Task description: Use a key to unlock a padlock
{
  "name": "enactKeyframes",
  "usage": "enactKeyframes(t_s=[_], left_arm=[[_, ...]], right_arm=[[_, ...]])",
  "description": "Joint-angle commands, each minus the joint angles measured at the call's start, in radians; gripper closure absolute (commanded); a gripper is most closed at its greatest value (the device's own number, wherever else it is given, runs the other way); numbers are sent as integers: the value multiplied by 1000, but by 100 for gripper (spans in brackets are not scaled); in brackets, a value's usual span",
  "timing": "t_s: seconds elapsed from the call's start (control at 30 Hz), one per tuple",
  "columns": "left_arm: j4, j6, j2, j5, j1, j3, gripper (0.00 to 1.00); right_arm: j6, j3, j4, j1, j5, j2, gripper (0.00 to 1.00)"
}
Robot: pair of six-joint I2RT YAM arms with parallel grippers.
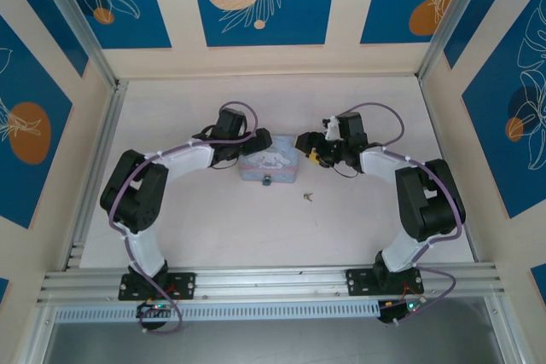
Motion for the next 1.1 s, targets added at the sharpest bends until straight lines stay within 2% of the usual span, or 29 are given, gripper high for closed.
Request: enactKeyframes(t_s=[0.0,0.3,0.47,0.8,1.0,1.07], left_arm=[[40,-31,-31,28,-23,-38,0],[75,-35,-128,3,-25,-151,0],[130,-73,-156,14,-46,-198,0],[161,-111,-189,-14,-117,-234,0],[38,-106,-287,-159,-116,-281,0],[-5,-106,-335,-198,-110,-299,0]], right_arm=[[-8,-39,-80,2,36,-77,29],[-59,-134,-265,38,166,-248,29],[-57,-202,-279,50,190,-308,29],[-88,-221,-351,84,241,-336,31],[-111,-211,-394,154,326,-303,40],[-119,-199,-402,176,352,-279,46]])
